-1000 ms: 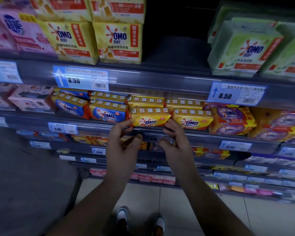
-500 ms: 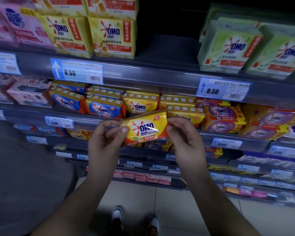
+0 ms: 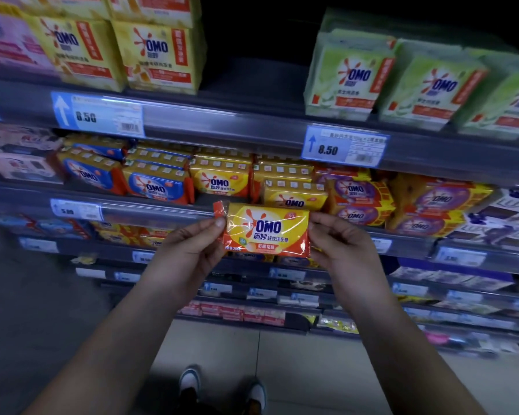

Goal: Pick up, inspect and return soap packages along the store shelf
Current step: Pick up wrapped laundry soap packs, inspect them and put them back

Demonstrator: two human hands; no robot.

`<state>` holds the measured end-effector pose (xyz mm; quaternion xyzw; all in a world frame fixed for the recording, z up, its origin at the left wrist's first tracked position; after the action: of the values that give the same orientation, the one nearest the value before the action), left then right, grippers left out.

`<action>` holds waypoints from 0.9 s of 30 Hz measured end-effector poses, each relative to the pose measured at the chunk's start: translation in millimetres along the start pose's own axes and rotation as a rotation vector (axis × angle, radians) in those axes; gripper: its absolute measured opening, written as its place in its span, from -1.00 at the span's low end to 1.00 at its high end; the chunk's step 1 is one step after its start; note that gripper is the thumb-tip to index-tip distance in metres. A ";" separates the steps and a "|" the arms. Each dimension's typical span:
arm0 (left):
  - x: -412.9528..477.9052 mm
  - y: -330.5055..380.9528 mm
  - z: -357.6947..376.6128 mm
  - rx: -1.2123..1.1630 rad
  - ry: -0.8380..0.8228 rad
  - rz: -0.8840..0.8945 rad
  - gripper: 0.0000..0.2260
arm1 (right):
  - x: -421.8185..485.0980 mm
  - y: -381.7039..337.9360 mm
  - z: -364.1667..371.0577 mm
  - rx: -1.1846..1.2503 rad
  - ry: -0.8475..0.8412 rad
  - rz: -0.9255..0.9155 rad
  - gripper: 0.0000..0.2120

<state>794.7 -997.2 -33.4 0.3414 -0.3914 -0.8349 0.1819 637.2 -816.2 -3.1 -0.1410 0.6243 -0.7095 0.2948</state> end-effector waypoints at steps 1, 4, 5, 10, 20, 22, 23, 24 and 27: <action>-0.6 -0.5 1.4 -0.016 -0.010 -0.038 -0.67 | -0.3 0.6 -1.1 0.009 -0.014 0.025 -0.83; -0.6 0.9 2.2 -0.024 0.009 -0.034 -0.81 | 1.3 1.4 -9.5 0.008 0.002 0.058 -0.83; -0.8 4.0 2.2 0.014 0.040 0.010 -0.86 | 2.5 0.6 -13.9 0.003 0.027 0.058 -0.84; -3.1 22.5 11.3 0.470 0.114 0.412 -0.93 | 8.3 -6.0 -27.6 -0.026 0.098 0.014 -0.85; -1.9 29.6 25.5 0.484 -0.001 0.472 -0.78 | 12.8 -15.2 -20.0 -0.041 -0.093 -0.025 -0.76; 0.4 29.4 24.8 0.419 -0.020 0.452 -0.75 | 12.5 -18.6 -18.1 0.047 -0.099 -0.022 -0.69; 1.6 28.3 24.8 0.376 -0.029 0.436 -0.77 | 12.8 -19.1 -18.6 0.063 -0.087 -0.036 -0.69; 2.3 26.6 25.8 0.338 -0.035 0.423 -0.82 | 12.8 -19.6 -19.2 0.039 -0.073 -0.064 -0.71; 1.6 22.1 27.8 0.433 -0.003 0.482 -0.90 | 12.6 -20.1 -19.1 -0.037 -0.060 -0.117 -0.84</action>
<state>774.6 -997.2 -4.1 0.2683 -0.6299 -0.6657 0.2969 611.6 -807.4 10.8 -0.2041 0.6189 -0.7093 0.2688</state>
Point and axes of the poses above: each hand's wrist, its own x-axis towards the middle knuckle, its own z-axis out of the palm, y = z × x, the point moved 5 cm from there along x, towards the middle knuckle, and after that the axes turned 2 degrees about x, right-handed, at the moved point
